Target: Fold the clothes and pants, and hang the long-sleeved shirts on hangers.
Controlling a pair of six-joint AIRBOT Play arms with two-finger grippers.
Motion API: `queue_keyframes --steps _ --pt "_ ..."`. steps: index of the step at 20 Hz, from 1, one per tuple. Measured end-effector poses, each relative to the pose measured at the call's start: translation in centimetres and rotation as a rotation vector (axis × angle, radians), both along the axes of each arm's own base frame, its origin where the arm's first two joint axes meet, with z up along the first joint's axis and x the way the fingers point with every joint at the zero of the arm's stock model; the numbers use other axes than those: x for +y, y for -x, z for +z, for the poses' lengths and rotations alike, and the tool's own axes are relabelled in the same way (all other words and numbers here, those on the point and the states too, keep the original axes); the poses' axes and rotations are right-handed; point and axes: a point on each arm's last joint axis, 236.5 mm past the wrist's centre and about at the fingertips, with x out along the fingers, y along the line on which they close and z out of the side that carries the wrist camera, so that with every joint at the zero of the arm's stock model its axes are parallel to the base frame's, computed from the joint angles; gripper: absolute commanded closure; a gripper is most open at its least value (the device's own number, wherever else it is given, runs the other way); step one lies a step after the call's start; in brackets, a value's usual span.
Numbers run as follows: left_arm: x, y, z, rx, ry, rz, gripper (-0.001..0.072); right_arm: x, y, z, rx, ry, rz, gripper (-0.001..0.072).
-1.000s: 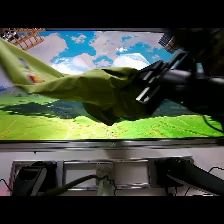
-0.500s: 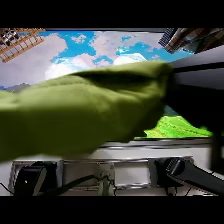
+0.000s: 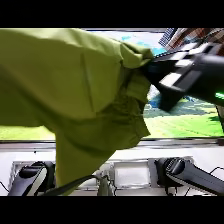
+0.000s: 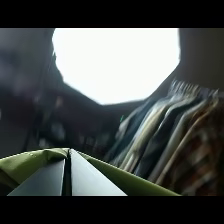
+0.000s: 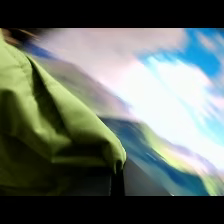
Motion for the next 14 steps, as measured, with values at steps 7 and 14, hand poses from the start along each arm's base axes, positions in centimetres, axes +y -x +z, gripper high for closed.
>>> queue_keyframes --steps 7,14 --pt "-7.6 -19.4 -20.9 0.411 0.0 -0.071 0.0144 -11.7 -18.1 -16.5 0.282 -0.016 -0.518 0.0017" --pt "-13.5 -21.0 -31.2 0.623 -0.04 -0.172 0.0326 -19.5 -22.8 -23.5 0.579 -0.246 -0.66 0.0142"
